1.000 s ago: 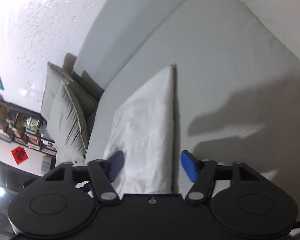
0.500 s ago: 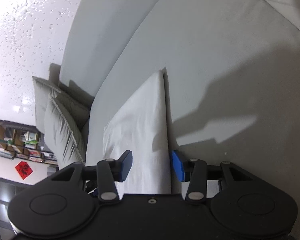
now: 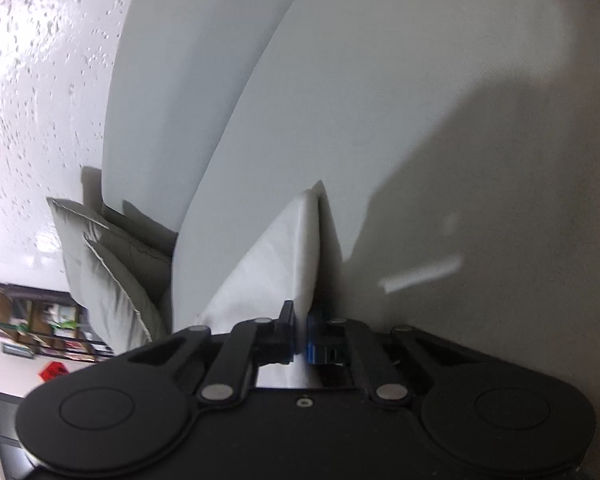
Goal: Fold clothes
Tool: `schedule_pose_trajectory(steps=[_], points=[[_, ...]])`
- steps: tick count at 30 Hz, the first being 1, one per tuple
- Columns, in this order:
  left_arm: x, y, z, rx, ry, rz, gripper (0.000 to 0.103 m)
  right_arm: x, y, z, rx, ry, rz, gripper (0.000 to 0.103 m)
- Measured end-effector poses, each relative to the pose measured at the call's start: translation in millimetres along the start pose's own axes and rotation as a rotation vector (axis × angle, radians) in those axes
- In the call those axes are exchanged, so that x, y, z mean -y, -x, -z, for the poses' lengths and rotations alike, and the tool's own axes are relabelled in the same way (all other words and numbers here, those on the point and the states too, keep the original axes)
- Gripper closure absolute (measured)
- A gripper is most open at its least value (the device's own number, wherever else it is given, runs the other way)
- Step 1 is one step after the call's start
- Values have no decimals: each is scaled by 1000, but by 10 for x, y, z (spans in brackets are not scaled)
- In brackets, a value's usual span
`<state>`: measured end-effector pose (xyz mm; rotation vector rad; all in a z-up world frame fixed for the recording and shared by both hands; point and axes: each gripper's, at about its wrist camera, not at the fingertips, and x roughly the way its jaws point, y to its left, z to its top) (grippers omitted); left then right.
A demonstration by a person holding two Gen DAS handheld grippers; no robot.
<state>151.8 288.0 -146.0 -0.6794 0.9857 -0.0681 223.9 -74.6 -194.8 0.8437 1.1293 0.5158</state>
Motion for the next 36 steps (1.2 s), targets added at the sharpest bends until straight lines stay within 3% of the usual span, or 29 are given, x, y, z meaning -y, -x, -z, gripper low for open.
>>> schedule_pose_trajectory(steps=[3, 6, 9, 16, 18, 21, 28, 32, 36], points=[[368, 154, 168, 92, -147, -130, 96, -254, 99, 129, 59, 154, 80, 98], [811, 436, 461, 236, -334, -230, 96, -602, 385, 371, 150, 340, 98, 99], [1229, 847, 783, 405, -477, -262, 96, -916, 831, 645, 250, 479, 74, 99], [2143, 1740, 1353, 683, -602, -88, 96, -1304, 2393, 1123, 547, 600, -61, 99], [2445, 1843, 1479, 728, -629, -16, 95, -1299, 2854, 1179, 622, 604, -76, 99], [2825, 1816, 1636, 730, -651, 88, 95, -1259, 3502, 1261, 725, 611, -66, 99], [3491, 1000, 1798, 564, -678, 181, 95, -792, 4482, 1321, 882, 572, 126, 99], [3871, 534, 1890, 469, -692, 233, 95, -319, 4718, 1108, 906, 467, 204, 99], [4251, 68, 1983, 373, -704, 284, 96, 72, 4641, 810, 897, 370, 259, 99]])
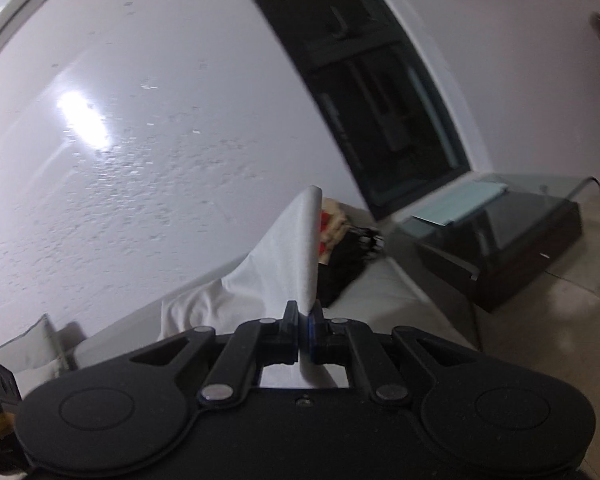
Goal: Fold clothes
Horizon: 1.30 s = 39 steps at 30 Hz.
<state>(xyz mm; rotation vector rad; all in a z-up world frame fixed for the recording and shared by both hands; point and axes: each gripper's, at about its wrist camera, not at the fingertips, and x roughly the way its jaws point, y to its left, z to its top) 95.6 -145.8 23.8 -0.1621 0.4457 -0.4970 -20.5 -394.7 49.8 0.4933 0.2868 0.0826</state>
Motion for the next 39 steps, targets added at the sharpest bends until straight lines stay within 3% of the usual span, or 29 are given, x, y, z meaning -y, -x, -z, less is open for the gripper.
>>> schedule_pose_trajectory(steps=[3, 5, 6, 7, 9, 12, 13, 16, 17, 22, 24, 26, 29, 34, 36, 39], points=[[42, -422, -12, -48, -1, -9, 96, 239, -412, -38, -44, -46, 39, 99], [-26, -778, -27, -76, 2, -54, 96, 381, -716, -45, -80, -83, 61, 99], [-63, -973, -33, -90, 2, -81, 93, 452, -882, -49, -91, -101, 81, 99], [-99, -1169, -40, -104, 2, -108, 84, 518, -1096, -60, -111, -108, 101, 99], [-273, -1574, 3, -164, 2, -194, 79, 682, -1531, -58, -158, -120, 146, 96], [-610, -1756, 82, -235, 39, -285, 87, 969, -1981, 21, -231, -122, 248, 86], [-708, -1685, 88, -228, 51, -276, 83, 1029, -1989, 44, -238, -116, 270, 82], [-854, -1448, 159, -232, 27, -264, 75, 1130, -1696, 149, -191, -99, 268, 58], [-880, -1374, 194, -240, 15, -263, 75, 1131, -1594, 181, -180, -81, 270, 56], [-603, -1087, 309, -249, -46, -175, 71, 927, -1297, 291, -207, 41, 233, 57], [-333, -1078, 362, -252, -136, -140, 65, 697, -1199, 359, -228, 120, 202, 65], [-135, -1209, 466, -330, -203, -116, 58, 534, -1217, 437, -269, 182, 175, 74], [-78, -1329, 666, -450, -208, -157, 57, 464, -1253, 582, -341, 204, 252, 75], [-121, -1072, 719, -557, -191, -238, 55, 492, -882, 835, -444, 160, 328, 74], [-91, -888, 712, -568, -193, -265, 54, 463, -716, 906, -499, 155, 353, 74], [-4, -587, 660, -545, -181, -274, 39, 380, -494, 813, -506, 72, 327, 66]])
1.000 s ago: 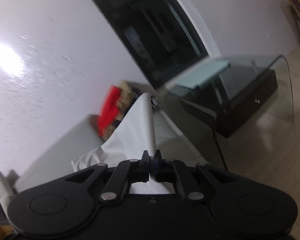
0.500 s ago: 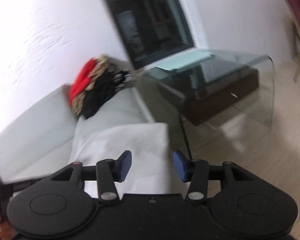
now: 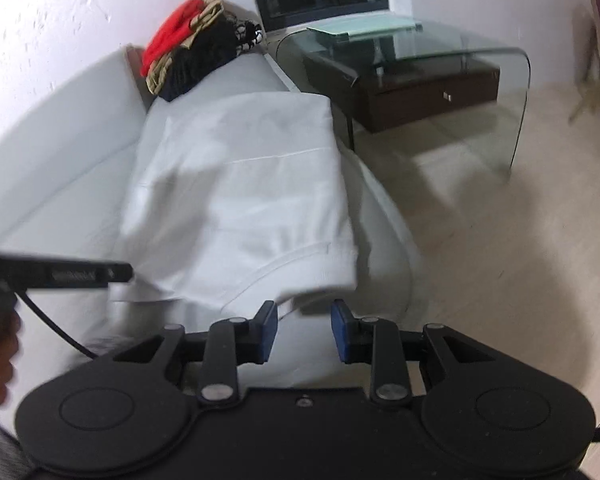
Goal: Fold clothes
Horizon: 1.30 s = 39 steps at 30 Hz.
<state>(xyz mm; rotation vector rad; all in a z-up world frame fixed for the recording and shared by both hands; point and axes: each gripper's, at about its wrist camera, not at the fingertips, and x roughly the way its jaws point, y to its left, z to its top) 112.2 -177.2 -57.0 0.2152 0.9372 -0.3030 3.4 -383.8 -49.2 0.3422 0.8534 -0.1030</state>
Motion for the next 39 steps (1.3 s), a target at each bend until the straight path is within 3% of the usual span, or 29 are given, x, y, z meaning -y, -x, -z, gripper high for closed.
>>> schedule_pose_trajectory(steps=[2, 4, 12, 16, 25, 39], points=[[-2, 200, 49, 21, 12, 20, 32, -86, 207, -26, 31, -4, -10, 39], [9, 385, 87, 38, 15, 43, 29, -212, 400, -3, 69, 19, -16, 28], [25, 950, 157, 94, 27, 87, 13, -523, 881, -19, 95, 53, 0, 13], [-3, 1184, 155, 119, 41, 94, 7, -622, 1086, -51, 103, 61, 10, 1], [-31, 1617, 124, 176, 65, 147, 1, -864, 1466, -215, 118, 131, 40, 0], [25, 1420, 193, 116, 67, 113, 2, -906, 1304, -84, 82, 142, 93, 0]])
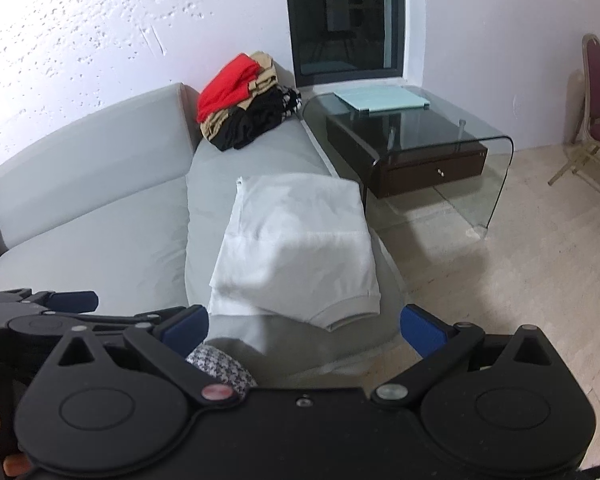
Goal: Fold clothes
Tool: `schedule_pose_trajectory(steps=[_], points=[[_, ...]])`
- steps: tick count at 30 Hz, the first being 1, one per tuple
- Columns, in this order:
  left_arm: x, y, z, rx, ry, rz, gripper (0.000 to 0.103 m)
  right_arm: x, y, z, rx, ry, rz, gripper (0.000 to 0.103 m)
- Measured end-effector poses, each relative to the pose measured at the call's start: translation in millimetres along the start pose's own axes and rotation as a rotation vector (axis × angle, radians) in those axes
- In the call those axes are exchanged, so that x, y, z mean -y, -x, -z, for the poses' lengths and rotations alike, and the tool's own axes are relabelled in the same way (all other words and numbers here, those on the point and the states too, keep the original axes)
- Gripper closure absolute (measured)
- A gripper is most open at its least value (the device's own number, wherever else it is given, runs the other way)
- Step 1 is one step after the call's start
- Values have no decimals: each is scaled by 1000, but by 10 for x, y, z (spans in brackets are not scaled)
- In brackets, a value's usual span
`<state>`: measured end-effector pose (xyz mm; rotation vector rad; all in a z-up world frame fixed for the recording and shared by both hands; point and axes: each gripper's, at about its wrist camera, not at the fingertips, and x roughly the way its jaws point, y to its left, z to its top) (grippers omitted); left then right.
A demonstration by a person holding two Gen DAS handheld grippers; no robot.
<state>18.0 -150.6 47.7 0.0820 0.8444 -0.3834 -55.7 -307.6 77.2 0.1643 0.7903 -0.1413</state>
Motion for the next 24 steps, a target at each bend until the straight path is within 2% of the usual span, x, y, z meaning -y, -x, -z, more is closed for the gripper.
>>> schedule_pose_trajectory(steps=[14, 24], points=[[47, -187, 54, -50, -6, -2, 3, 70, -132, 76, -24, -29, 5, 0], [112, -309, 55, -51, -14, 14, 3, 150, -190, 96, -32, -51, 17, 0]])
